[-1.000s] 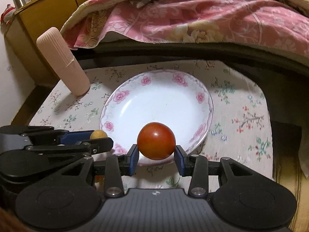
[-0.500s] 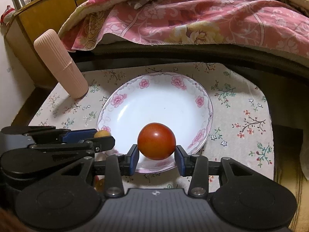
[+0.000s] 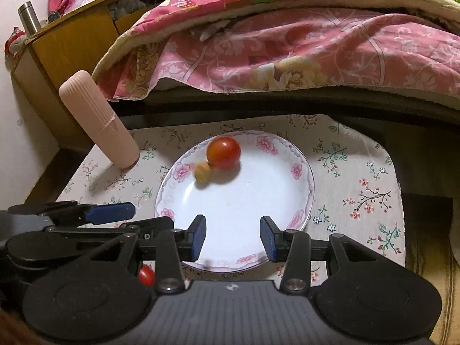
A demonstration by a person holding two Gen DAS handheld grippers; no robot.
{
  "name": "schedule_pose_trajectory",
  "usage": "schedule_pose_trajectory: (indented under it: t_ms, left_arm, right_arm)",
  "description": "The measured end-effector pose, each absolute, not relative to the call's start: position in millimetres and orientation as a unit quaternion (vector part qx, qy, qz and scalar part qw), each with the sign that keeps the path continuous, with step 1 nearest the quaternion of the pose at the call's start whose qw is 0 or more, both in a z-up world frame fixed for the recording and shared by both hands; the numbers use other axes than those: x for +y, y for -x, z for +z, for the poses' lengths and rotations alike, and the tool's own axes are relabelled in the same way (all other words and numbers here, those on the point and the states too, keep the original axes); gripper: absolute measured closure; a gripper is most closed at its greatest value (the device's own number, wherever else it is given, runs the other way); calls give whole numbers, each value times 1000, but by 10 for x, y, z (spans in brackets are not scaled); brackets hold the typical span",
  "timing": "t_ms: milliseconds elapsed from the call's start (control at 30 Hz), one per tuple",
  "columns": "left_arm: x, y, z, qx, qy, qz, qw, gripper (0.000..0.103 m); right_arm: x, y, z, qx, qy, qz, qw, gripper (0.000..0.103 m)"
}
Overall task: Organize fruits
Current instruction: 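Open both tools to drop the tomato and tan fruit onto the white plate, then move both open tools back over the fruit cluster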
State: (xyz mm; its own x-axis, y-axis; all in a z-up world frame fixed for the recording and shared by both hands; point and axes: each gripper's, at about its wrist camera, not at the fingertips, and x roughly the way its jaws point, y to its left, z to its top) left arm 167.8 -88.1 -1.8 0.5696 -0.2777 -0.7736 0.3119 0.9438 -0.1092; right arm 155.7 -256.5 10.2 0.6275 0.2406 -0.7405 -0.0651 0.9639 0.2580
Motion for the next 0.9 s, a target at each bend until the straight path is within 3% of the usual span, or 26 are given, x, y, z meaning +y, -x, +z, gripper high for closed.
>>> schedule_pose_trajectory:
  t_ms: [900]
  left_arm:
    - [-297, -1208, -126, 471, -41, -176, 863, 27]
  right_arm:
    - [-2251, -1156, -39, 469, -77, 146, 868, 61]
